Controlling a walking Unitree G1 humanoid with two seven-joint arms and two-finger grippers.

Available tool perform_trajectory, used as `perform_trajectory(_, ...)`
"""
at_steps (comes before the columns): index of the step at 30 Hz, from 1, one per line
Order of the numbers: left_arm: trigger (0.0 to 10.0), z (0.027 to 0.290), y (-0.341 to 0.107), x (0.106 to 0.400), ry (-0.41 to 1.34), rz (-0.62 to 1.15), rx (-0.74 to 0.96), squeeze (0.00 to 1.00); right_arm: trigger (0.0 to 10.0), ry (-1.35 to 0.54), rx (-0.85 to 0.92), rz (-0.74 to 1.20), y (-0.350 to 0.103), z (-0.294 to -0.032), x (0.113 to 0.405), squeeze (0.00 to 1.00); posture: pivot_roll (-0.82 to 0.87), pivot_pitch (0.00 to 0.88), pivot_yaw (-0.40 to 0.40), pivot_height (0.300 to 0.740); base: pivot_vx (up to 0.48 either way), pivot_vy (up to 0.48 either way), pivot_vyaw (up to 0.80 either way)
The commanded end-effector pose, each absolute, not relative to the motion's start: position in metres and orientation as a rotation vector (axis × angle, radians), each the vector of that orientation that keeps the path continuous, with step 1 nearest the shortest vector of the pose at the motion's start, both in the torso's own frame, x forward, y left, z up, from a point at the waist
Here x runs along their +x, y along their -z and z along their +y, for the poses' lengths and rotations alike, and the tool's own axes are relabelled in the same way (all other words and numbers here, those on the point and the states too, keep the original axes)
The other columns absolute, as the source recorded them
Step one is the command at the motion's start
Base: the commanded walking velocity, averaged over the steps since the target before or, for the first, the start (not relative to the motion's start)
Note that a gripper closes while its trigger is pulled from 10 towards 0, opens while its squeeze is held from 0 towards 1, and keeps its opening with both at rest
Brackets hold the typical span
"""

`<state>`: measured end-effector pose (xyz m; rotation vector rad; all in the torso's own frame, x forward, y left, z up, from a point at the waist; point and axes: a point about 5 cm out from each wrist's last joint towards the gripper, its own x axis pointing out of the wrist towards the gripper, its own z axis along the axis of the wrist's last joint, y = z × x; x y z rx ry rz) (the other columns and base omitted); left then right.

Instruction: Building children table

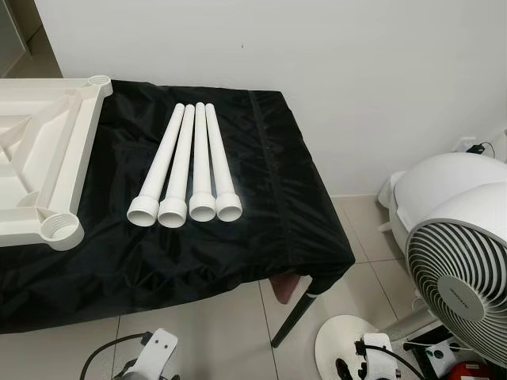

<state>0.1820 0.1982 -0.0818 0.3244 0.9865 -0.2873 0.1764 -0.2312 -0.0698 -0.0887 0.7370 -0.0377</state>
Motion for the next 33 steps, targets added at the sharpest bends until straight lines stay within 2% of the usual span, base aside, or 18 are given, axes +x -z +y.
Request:
perform_trajectory(1, 10.0, 0.208, 0.083, 0.177, 0.129, 0.966, 0.380, 0.00, 10.0, 0.025, -0.141, 0.752, 0.072, -0.227, 0.174, 0.00, 0.03, 0.000, -0.057, 0.740, 0.000, 0.000, 0.00)
perform_trajectory(10, 10.0, 0.209, 0.078, 0.186, 0.168, 0.939, 0.427, 0.00, 10.0, -0.009, -0.107, 0.747, 0.075, -0.208, 0.177, 0.00, 0.01, 0.000, -0.020, 0.740, 0.000, 0.000, 0.00)
perform_trajectory(18, 10.0, 0.202, 0.072, 0.201, 0.197, 0.904, 0.356, 0.00, 10.0, -0.003, -0.059, 0.764, 0.078, -0.205, 0.172, 0.00, 0.01, 0.000, -0.025, 0.740, 0.000, 0.000, 0.00)
perform_trajectory(21, 10.0, 0.205, 0.069, 0.205, 0.132, 0.897, 0.298, 0.00, 10.0, -0.009, -0.050, 0.776, 0.080, -0.202, 0.171, 0.00, 0.02, 0.000, -0.024, 0.740, 0.000, 0.000, 0.00)
perform_trajectory(33, 10.0, 0.210, 0.073, 0.197, 0.073, 0.929, 0.273, 0.00, 10.0, -0.015, -0.072, 0.791, 0.080, -0.204, 0.170, 0.00, 0.03, 0.000, -0.048, 0.740, 0.000, 0.021, 0.00)
